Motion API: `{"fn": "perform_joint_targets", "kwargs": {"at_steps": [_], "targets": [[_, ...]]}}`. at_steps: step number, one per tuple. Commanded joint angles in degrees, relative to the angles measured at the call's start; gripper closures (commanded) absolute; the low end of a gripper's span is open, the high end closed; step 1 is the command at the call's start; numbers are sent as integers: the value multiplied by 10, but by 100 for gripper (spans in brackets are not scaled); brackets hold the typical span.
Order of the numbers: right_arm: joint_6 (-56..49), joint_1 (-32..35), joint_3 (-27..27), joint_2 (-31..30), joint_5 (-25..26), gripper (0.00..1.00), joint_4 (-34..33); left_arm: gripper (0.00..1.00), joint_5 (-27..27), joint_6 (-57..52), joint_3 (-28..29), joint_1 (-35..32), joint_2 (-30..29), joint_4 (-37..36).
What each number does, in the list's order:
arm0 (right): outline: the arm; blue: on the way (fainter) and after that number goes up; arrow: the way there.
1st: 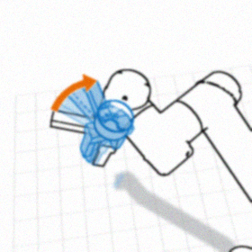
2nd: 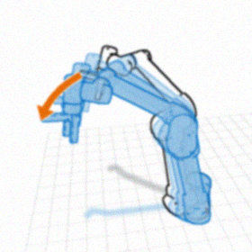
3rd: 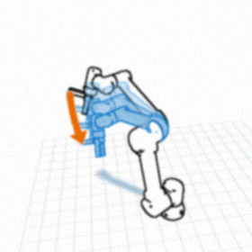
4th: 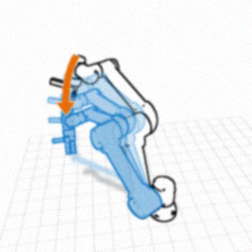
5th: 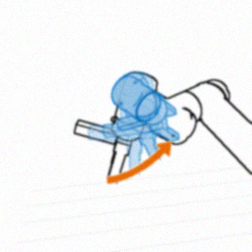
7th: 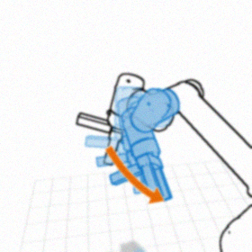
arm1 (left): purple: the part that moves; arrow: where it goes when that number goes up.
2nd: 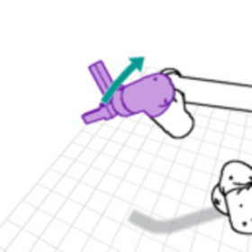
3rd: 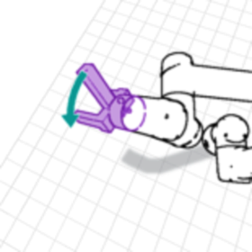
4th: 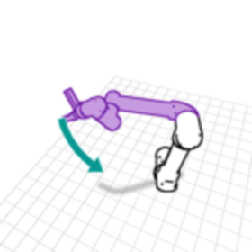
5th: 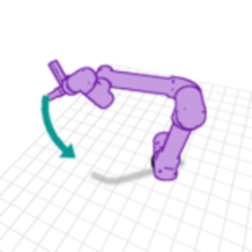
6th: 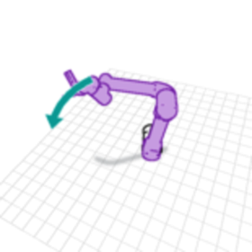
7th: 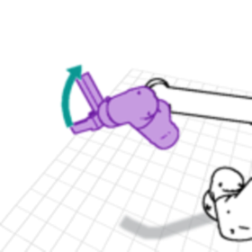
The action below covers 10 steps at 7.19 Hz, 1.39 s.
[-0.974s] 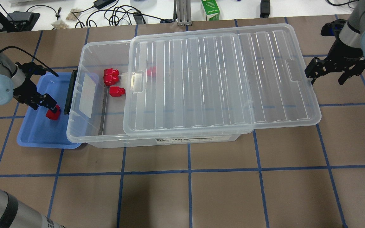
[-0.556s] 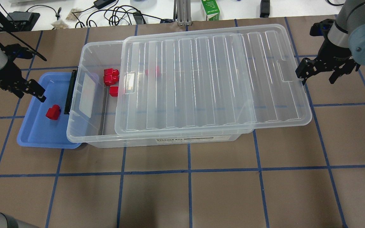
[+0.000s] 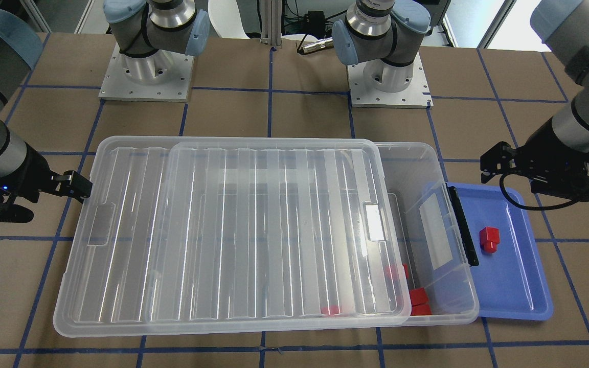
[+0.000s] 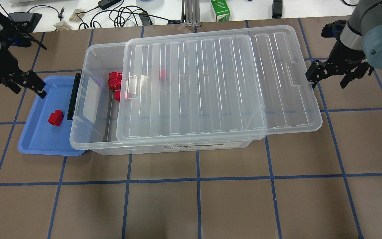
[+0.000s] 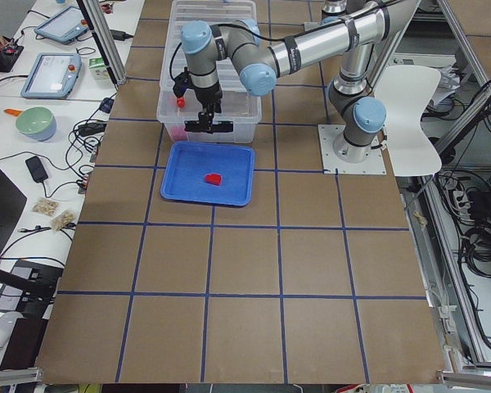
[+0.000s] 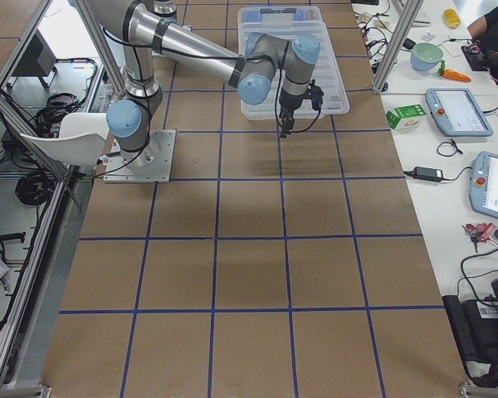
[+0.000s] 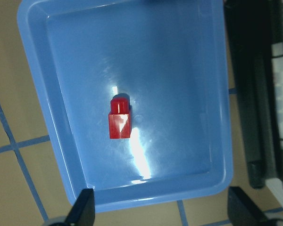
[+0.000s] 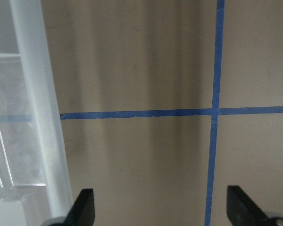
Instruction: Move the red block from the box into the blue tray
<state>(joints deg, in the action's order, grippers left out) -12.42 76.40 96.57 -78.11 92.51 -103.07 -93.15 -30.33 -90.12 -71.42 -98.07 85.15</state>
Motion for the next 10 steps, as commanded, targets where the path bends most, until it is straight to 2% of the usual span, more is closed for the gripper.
{"fn": "perform_joint_targets", "kwargs": {"at_steps": [1, 4, 5, 8, 10], "targets": [[43, 30, -1, 1, 0, 0, 0, 0, -1, 129, 0, -65, 39, 23], [92, 64, -1, 1, 0, 0, 0, 0, 2, 325, 0, -178, 48, 16], [110, 74, -1, 1, 0, 0, 0, 0, 2, 350, -7, -203, 57, 16], [131, 95, -1, 7, 0, 0, 0, 0, -4, 353, 1, -217, 61, 14], [132, 97, -2, 9, 0, 0, 0, 0, 1, 348, -1, -165, 66, 11]]}}
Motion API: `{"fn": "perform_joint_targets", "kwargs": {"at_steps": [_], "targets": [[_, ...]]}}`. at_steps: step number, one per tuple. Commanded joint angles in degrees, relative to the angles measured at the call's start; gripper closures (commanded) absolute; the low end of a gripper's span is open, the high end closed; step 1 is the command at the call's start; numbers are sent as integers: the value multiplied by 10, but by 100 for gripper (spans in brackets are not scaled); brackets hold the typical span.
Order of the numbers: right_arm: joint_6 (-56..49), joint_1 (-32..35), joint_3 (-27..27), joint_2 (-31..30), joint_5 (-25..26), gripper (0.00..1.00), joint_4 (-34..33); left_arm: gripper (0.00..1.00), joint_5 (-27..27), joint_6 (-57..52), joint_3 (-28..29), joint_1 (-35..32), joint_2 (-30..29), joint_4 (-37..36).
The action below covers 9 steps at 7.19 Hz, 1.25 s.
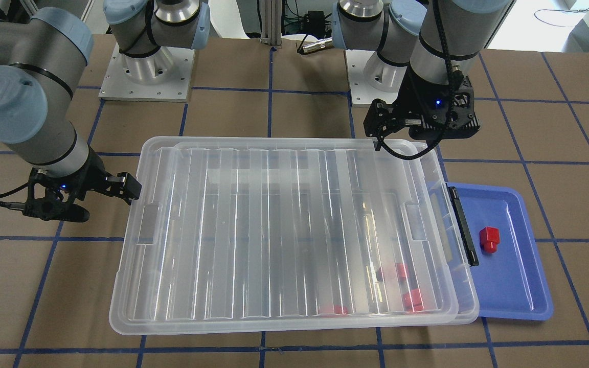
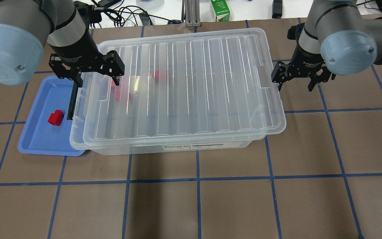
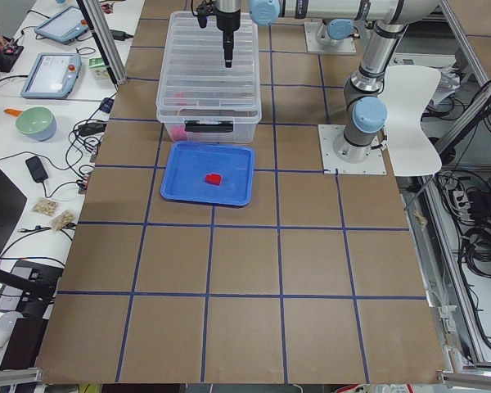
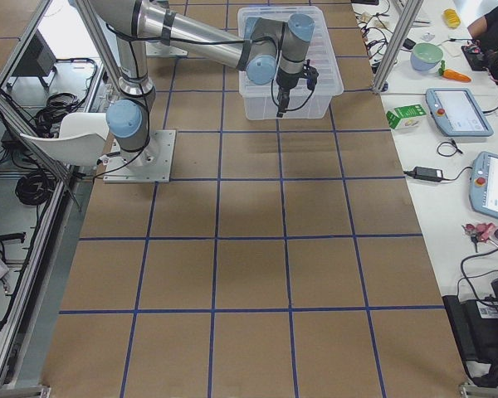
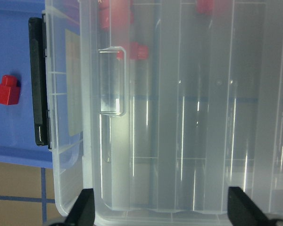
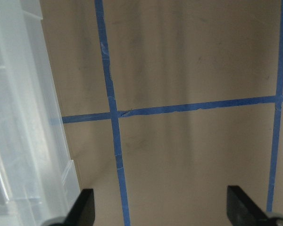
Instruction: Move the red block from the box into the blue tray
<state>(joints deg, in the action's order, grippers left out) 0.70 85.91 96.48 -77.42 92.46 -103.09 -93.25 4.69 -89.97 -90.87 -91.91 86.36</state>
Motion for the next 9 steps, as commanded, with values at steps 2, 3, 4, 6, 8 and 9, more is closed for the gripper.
{"fn": "perform_joint_targets", "kwargs": {"at_steps": [2, 3, 4, 6, 8, 9], "targets": [[1, 2, -10, -4, -3, 0, 0, 0, 8, 7, -8, 31, 9, -1], [0, 1, -16, -10, -2, 0, 4, 0, 10, 7, -7, 30, 9, -1], [0, 1, -23, -33, -8, 0, 16, 0, 11, 7, -6, 30, 8, -1], [1, 1, -32, -98, -25, 0, 94, 0, 11, 1, -6, 30, 9, -1], [1, 2, -31, -180, -26, 0, 156, 0, 11, 6, -6, 30, 9, -1], [0, 2, -25, -209, -26, 0, 162, 0, 11, 6, -6, 30, 9, -1]]}}
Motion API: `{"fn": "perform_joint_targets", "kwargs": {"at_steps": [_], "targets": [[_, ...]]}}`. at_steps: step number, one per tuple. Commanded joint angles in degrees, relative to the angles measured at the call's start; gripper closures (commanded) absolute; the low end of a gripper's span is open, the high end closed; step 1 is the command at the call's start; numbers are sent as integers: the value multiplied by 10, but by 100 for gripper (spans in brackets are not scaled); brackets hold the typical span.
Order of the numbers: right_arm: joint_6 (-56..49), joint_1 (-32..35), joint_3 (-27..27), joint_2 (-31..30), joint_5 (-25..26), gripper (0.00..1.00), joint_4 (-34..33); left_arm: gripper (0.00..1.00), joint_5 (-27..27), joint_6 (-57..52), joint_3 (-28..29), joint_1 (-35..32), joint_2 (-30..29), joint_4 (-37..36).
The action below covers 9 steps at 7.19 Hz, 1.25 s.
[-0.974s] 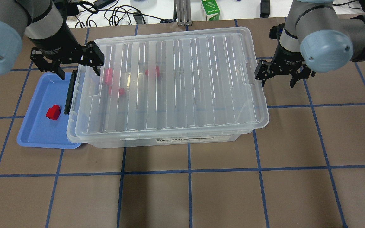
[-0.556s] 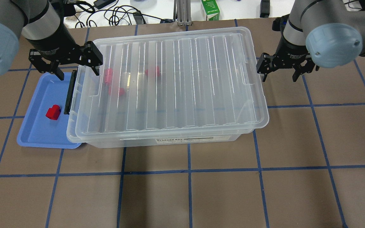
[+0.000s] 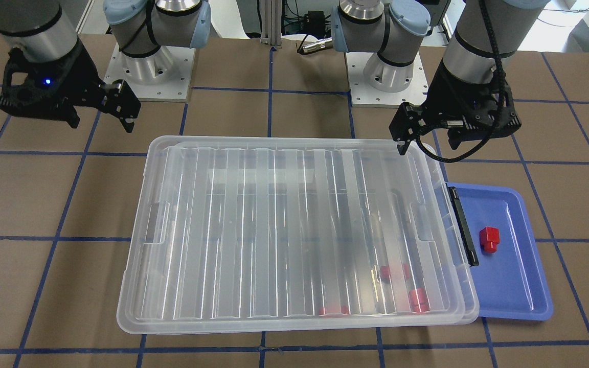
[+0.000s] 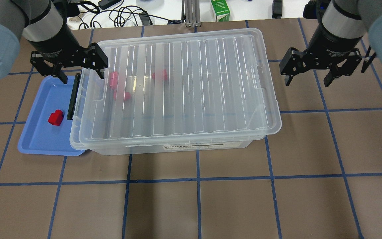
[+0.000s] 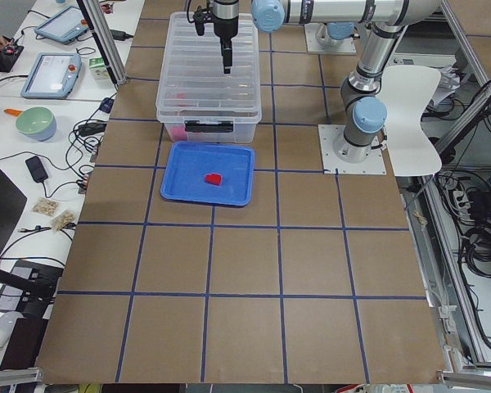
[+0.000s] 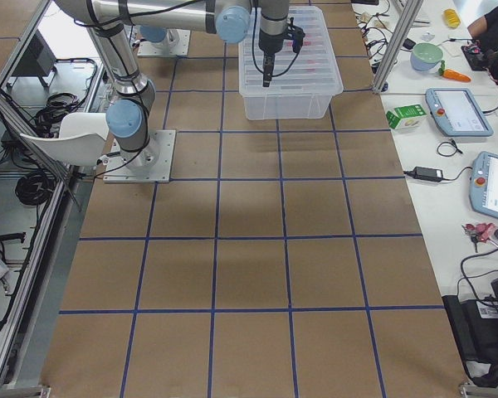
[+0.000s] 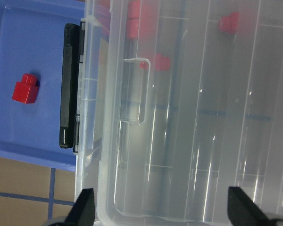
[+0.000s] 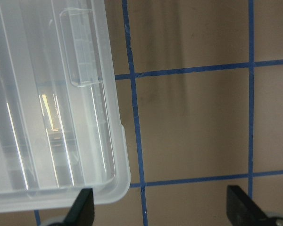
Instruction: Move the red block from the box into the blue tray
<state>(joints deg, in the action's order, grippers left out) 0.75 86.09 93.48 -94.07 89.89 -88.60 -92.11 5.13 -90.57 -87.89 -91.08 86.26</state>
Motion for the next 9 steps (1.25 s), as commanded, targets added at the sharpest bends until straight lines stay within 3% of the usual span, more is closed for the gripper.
{"fn": "perform_joint_targets", "kwargs": {"at_steps": [1, 5, 9], "targets": [[0, 0, -2, -58, 6, 0, 56, 0, 0, 1, 0, 0, 0, 0], [14, 1, 21, -77, -1, 0, 56, 0, -3, 1, 10, 1, -16, 0], [24, 29, 26, -55, 1, 0, 27, 0, -3, 2, 9, 0, -10, 0]]}}
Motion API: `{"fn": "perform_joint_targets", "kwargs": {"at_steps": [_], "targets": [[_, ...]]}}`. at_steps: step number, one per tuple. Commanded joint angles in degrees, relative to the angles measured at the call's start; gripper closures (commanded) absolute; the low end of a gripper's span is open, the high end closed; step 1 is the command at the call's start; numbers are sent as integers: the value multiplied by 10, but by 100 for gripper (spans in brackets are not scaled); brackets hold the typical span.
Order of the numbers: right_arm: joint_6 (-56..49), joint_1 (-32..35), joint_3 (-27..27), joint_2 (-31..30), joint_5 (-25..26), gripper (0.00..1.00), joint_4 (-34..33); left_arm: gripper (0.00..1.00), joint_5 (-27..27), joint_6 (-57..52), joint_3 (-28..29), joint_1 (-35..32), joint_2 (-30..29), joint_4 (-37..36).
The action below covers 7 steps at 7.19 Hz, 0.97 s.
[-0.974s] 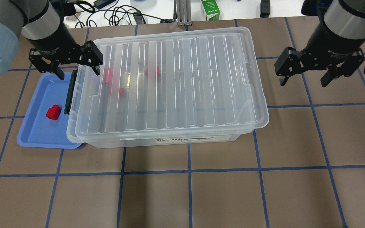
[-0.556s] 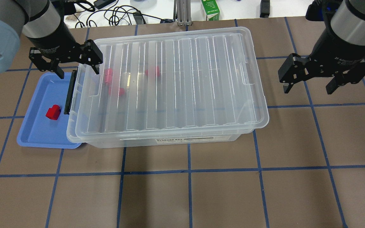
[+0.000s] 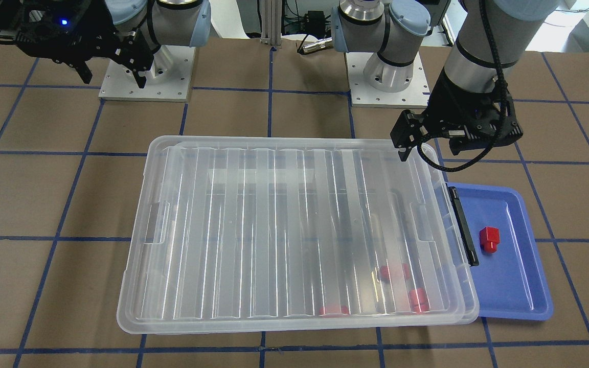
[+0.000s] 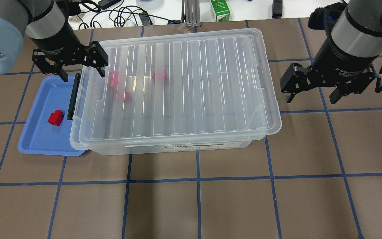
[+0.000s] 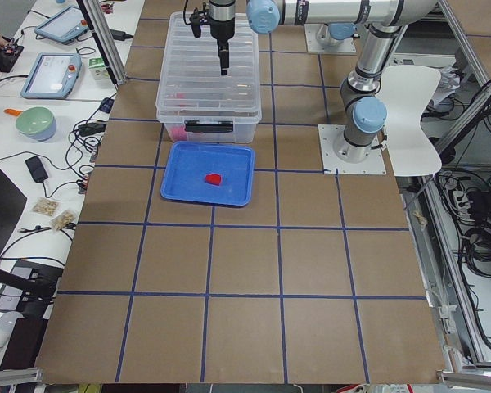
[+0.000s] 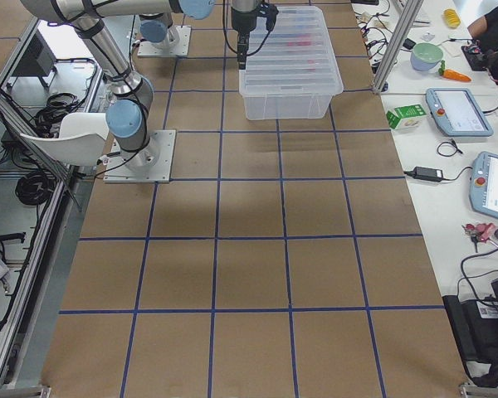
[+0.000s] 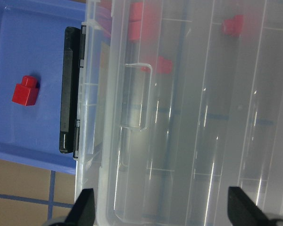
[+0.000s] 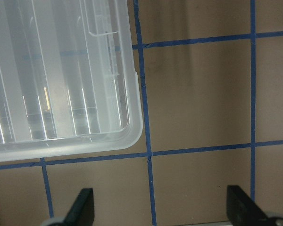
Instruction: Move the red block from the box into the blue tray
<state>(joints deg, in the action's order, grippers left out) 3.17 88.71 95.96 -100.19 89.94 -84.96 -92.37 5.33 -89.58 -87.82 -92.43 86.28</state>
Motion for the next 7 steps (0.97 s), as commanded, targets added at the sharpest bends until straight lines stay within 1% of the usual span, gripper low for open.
{"fn": "perform_joint_targets", "kwargs": {"at_steps": [1, 2, 7], "targets": [[-2, 3, -1, 12, 6, 0, -11, 0, -1, 0, -5, -1, 8, 0], [0, 3, 0, 12, 8, 0, -36, 0, -1, 0, 0, -1, 9, 0], [0, 2, 0, 7, 9, 0, -39, 0, 0, 0, -2, -2, 5, 5]]}}
